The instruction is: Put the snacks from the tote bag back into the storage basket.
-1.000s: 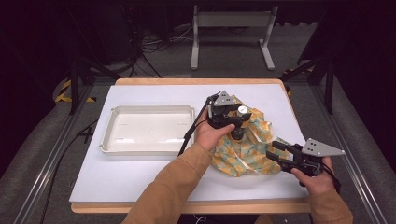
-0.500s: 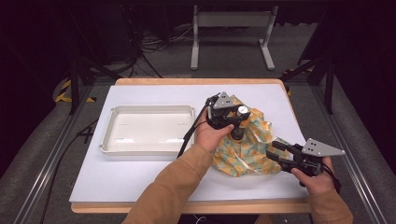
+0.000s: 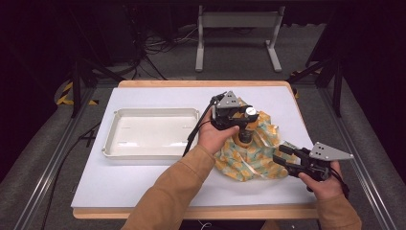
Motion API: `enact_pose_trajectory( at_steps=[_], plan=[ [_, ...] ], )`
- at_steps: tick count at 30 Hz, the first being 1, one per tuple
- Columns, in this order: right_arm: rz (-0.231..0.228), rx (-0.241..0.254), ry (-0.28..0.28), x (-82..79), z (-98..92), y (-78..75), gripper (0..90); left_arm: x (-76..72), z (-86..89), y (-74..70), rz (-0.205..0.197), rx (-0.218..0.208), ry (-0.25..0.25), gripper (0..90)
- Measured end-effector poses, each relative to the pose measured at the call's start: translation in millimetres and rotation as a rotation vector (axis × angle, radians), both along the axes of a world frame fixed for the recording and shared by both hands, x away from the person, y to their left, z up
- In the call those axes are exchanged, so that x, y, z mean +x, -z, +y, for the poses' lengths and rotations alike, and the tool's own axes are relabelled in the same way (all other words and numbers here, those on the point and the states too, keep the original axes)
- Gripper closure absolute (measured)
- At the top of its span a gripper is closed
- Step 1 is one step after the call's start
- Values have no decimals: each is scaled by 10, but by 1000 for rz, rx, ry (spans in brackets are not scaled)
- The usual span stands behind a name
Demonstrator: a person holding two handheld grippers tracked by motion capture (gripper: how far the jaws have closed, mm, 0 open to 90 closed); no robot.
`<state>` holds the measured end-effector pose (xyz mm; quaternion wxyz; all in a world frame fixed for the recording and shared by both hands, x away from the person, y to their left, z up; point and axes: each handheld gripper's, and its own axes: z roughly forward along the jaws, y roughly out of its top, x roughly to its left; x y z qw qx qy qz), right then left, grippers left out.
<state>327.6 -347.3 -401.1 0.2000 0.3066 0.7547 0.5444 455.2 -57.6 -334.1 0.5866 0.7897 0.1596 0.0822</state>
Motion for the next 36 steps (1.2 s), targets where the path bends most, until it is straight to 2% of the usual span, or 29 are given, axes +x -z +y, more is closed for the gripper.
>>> enact_pose_trajectory(
  at_steps=[5, 11, 16, 20, 27, 33, 36],
  plan=[
    [1, 4, -1, 3, -1, 2, 510, -38, -3, -126, -8, 24, 27, 583],
    [2, 9, -4, 2, -6, 2, 508, -82, 17, -272, -9, 22, 44, 583],
    [-1, 15, -9, -1, -6, -3, 507, -134, 35, -391, 2, 2, 83, 584],
    [-2, 14, -10, 1, -3, 0, 507, -186, 46, -480, -6, 0, 103, 583],
    [3, 20, -12, -5, 2, -3, 505, -256, 99, -601, -12, -1, 118, 583],
    [10, 25, -15, -3, 7, 3, 501, -313, 210, -712, -27, -23, 124, 583],
    [12, 30, -16, -4, 7, 2, 501, -333, 284, -750, -30, -21, 117, 583]
  ],
)
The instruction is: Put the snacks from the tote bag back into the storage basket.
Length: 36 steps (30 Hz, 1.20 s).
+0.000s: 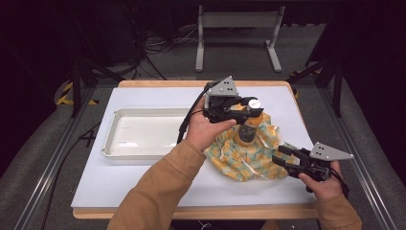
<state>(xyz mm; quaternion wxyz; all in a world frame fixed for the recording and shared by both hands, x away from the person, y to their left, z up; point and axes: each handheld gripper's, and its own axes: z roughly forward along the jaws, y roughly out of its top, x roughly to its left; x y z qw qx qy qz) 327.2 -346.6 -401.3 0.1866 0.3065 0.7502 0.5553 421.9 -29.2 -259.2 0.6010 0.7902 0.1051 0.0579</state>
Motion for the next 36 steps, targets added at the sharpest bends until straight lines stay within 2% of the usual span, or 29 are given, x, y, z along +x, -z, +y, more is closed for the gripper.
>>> enact_pose_trajectory(
  at_steps=[15, 28, 36],
  plan=[
    [-1, 1, -2, 1, 5, 0, 497, -89, 430, -116, -8, -14, -39, 583],
    [1, -6, -3, 6, 33, 8, 497, -119, 842, -57, 6, 10, -89, 584],
    [3, -9, -6, 8, 47, 15, 497, -150, 1075, -44, 5, 6, -125, 583]
  ],
)
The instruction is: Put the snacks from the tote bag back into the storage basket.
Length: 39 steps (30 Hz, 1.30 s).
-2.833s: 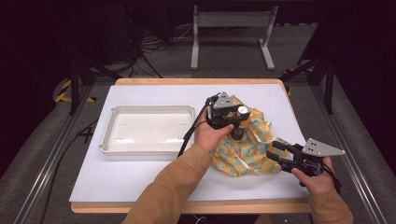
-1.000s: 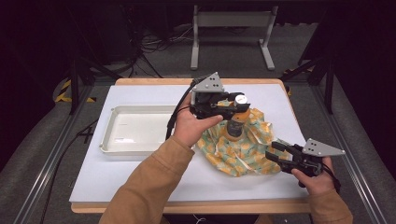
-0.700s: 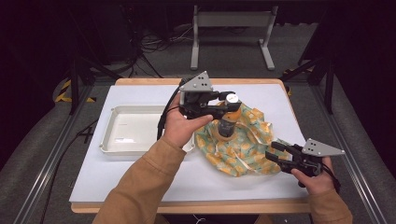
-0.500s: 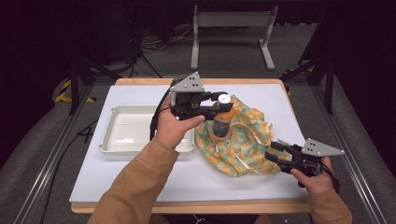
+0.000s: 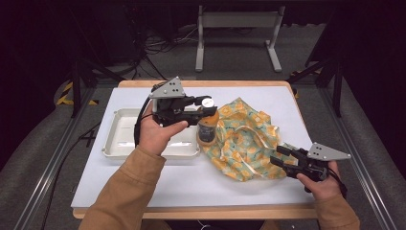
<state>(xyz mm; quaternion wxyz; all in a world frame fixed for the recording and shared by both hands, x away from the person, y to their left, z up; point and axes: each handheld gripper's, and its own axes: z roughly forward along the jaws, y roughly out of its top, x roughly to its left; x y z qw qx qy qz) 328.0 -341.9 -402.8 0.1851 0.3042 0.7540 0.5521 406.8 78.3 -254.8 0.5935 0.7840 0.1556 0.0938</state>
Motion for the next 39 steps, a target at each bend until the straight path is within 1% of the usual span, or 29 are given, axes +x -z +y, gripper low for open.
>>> enact_pose_trajectory(
  at_steps=[3, 5, 8, 11, 12, 15, 16, 18, 20, 24, 26, 27, 32, 37, 39],
  plan=[
    [4, -1, 1, 5, 0, 7, 497, 0, 86, 7, 4, -2, -17, 583],
    [5, -4, 2, 7, -1, 10, 497, 0, 113, 12, 5, -2, -25, 583],
    [6, -3, 2, 8, 3, 13, 497, 2, 164, 23, 5, 4, -41, 583],
    [8, -3, 3, 8, 4, 14, 497, 14, 225, 37, 20, 21, -69, 583],
    [9, -5, 3, 8, 5, 16, 497, 19, 235, 44, 16, 22, -75, 583],
    [10, -9, 2, 8, 13, 17, 497, 23, 263, 86, 16, 33, -90, 583],
    [11, -8, 2, 8, 13, 18, 497, 30, 271, 95, 10, 37, -92, 583],
    [12, -7, 3, 9, 11, 21, 497, 36, 290, 128, 23, 38, -101, 583],
    [12, -9, 3, 9, 9, 21, 497, 46, 308, 149, 26, 38, -107, 583],
    [13, -8, 2, 9, 12, 24, 497, 63, 345, 197, 21, 40, -131, 583],
    [13, -9, 2, 11, 12, 26, 498, 79, 362, 225, 15, 55, -139, 583],
    [13, -9, 3, 10, 13, 26, 498, 85, 371, 247, 24, 57, -143, 583],
    [14, -9, 2, 11, 13, 29, 498, 119, 421, 336, 39, 54, -155, 583],
    [15, -12, 1, 14, 16, 32, 498, 132, 446, 429, 55, 71, -167, 583],
    [16, -10, -1, 15, 17, 35, 498, 136, 452, 460, 52, 74, -170, 583]
  ],
)
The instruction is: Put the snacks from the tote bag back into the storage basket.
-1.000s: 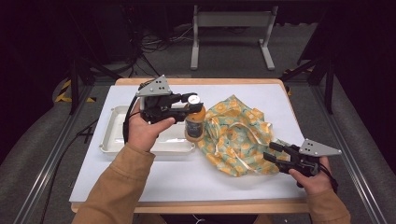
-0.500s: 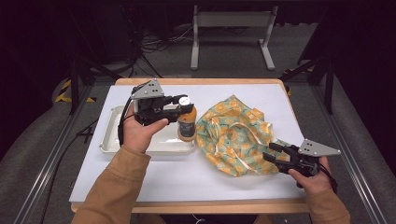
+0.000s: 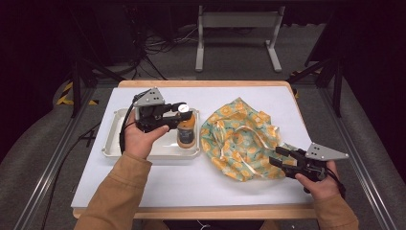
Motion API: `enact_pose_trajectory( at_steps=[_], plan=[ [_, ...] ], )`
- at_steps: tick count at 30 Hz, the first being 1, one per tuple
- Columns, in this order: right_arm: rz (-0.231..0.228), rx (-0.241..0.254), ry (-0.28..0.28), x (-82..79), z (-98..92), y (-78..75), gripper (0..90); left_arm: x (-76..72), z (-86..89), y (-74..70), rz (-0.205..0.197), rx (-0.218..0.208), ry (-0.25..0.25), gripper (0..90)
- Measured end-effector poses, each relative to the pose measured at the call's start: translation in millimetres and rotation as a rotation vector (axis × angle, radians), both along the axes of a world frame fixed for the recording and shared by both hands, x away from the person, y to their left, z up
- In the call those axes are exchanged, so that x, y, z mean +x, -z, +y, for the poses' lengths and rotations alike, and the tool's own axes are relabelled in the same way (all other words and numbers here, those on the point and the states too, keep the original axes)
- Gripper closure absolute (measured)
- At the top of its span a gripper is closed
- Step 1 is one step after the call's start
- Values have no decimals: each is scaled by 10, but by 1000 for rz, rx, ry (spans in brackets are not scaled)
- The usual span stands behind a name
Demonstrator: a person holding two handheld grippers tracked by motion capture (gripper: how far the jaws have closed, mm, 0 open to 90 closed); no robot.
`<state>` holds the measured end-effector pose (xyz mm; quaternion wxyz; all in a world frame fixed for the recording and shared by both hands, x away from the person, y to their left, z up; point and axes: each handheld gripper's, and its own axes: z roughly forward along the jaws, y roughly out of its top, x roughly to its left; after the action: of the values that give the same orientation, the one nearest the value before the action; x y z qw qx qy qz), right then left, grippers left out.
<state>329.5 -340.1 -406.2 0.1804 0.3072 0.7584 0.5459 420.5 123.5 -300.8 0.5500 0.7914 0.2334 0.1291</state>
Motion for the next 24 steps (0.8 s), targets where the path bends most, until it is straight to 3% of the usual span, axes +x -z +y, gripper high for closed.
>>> enact_pose_trajectory(
  at_steps=[10, 24],
  plan=[
    [6, 0, -1, 2, 5, 5, 496, 46, 29, 129, 38, 13, -4, 582],
    [5, 5, -6, 0, 8, 6, 495, 94, 46, 287, 58, 25, 22, 582]
  ],
)
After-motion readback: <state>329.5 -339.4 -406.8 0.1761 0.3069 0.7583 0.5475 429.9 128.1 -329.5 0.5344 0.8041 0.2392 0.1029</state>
